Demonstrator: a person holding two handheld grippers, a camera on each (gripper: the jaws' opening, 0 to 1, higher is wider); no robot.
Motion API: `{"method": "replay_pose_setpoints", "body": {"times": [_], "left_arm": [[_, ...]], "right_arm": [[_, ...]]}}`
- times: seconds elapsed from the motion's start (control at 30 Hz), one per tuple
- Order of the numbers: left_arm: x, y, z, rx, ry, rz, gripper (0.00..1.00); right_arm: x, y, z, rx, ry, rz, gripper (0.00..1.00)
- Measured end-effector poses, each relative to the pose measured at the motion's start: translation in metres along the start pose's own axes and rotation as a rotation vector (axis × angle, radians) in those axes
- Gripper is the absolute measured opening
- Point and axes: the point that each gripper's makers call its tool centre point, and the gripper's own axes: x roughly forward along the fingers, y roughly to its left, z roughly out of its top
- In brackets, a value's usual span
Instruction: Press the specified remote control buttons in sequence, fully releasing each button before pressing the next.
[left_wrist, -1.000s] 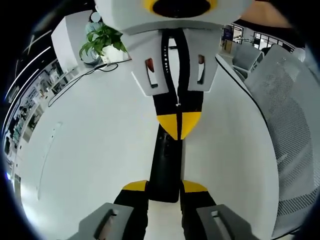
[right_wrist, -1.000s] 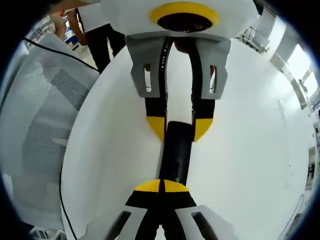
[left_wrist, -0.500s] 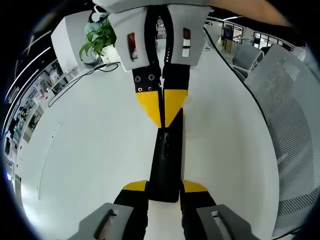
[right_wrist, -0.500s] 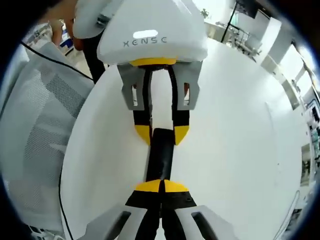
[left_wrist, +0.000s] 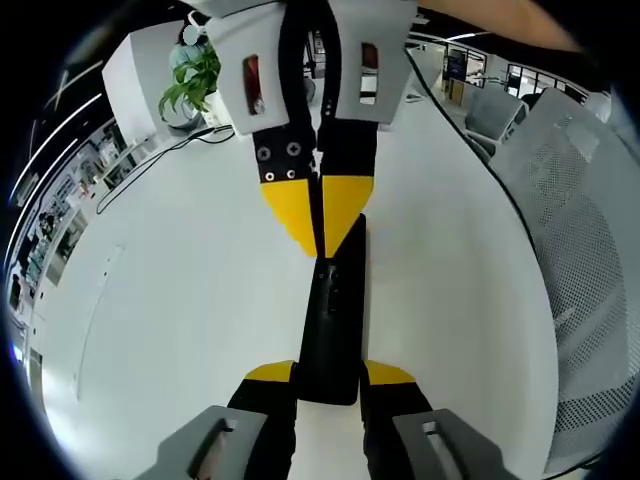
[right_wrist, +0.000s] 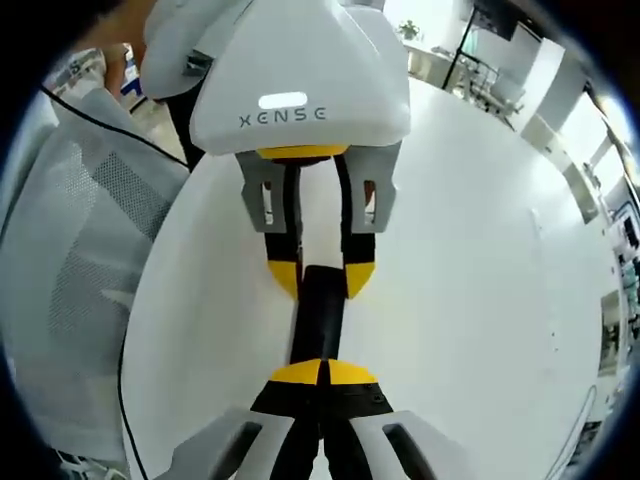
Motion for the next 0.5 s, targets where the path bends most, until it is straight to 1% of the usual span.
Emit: {"method": "replay_pose_setpoints", "body": {"times": [0.5], "left_arm": [[0.001,0.000,0.000,-0.001,-0.004,0.000,0.23]], "right_arm": [[0.012,0.002,-0.001,0.005,-0.003,0.015,0.00]]}}
